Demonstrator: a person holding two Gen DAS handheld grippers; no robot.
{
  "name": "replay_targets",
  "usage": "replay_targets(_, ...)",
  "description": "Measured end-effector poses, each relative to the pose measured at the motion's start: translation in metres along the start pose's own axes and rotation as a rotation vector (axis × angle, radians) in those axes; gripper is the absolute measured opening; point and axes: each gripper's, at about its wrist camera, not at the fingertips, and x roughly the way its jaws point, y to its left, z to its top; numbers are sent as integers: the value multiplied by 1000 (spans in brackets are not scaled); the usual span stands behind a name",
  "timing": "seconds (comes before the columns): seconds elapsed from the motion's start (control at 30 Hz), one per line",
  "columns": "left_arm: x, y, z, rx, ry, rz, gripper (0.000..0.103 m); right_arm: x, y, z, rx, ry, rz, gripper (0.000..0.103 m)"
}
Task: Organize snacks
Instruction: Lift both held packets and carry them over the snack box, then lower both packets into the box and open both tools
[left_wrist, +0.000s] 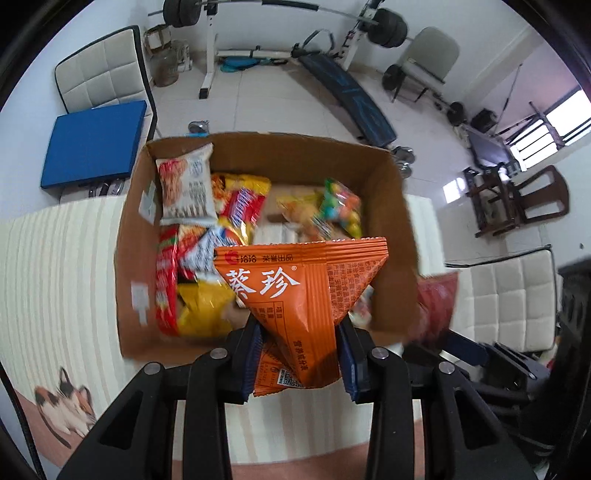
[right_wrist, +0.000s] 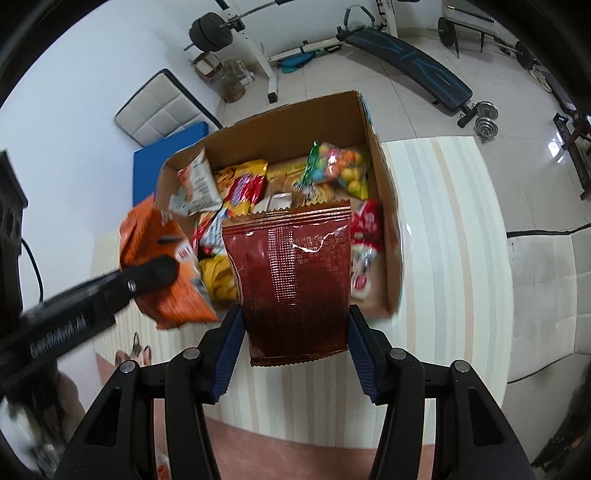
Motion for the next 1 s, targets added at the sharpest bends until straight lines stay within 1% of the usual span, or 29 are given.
replay_targets(0.07, 19, 11, 25, -17, 37, 7, 33, 12, -3, 16, 13, 11, -12, 57)
replay_targets(0.17, 43, 21, 54, -29, 81, 20, 33, 36, -8, 41, 31, 38, -34, 58)
replay_targets(0.23, 55, 24, 67, -32, 104, 22, 33, 49, -10, 52, 37, 49, -49, 58)
replay_targets(0.37, 79, 21, 96, -1, 154, 28, 34, 74, -15, 76, 50, 79, -76, 58)
replay_targets(0.4, 83, 20, 100, 4, 164, 34, 34, 78, -16, 81, 52, 85, -79, 58)
replay_targets(0.47, 96, 19, 110, 7, 195, 15, 34, 86, -17, 89, 52, 96, -86, 58)
replay_targets(0.53, 101, 17, 117, 8, 216, 8, 34, 90, -17, 93, 57, 108, -87, 58)
replay_targets(0.63, 109, 10, 122, 47, 231, 45, 35, 99, -17, 96, 52, 139, -73, 58)
replay_targets(0.7, 114, 9, 123, 48, 245, 55, 35, 108, -19, 96, 59, 193, -58, 59)
replay_targets(0.73, 115, 9, 123, 39, 255, 51, 37, 112, -20, 95, 69, 207, -54, 59)
replay_targets(0.77, 117, 10, 123, 28, 265, 42, 45, 115, -21, 95, 77, 223, -57, 61)
replay_targets(0.8, 118, 11, 124, 19, 269, 29, 52, 119, -22, 94, 80, 241, -70, 66)
replay_targets(0.83, 119, 11, 125, 17, 270, 27, 67, 121, -23, 94, 83, 246, -76, 70)
replay_targets(0.87, 119, 11, 125, 18, 265, 29, 76, 121, -24, 94, 88, 243, -73, 80)
replay_targets(0.9, 116, 12, 126, 16, 249, 26, 76, 122, -24, 94, 90, 241, -75, 85)
replay_targets(0.97, 112, 13, 126, 10, 227, 12, 76, 120, -24, 93, 86, 237, -79, 88)
replay_targets(1.0, 110, 14, 125, 10, 223, 19, 76, 120, -24, 93, 89, 235, -76, 90)
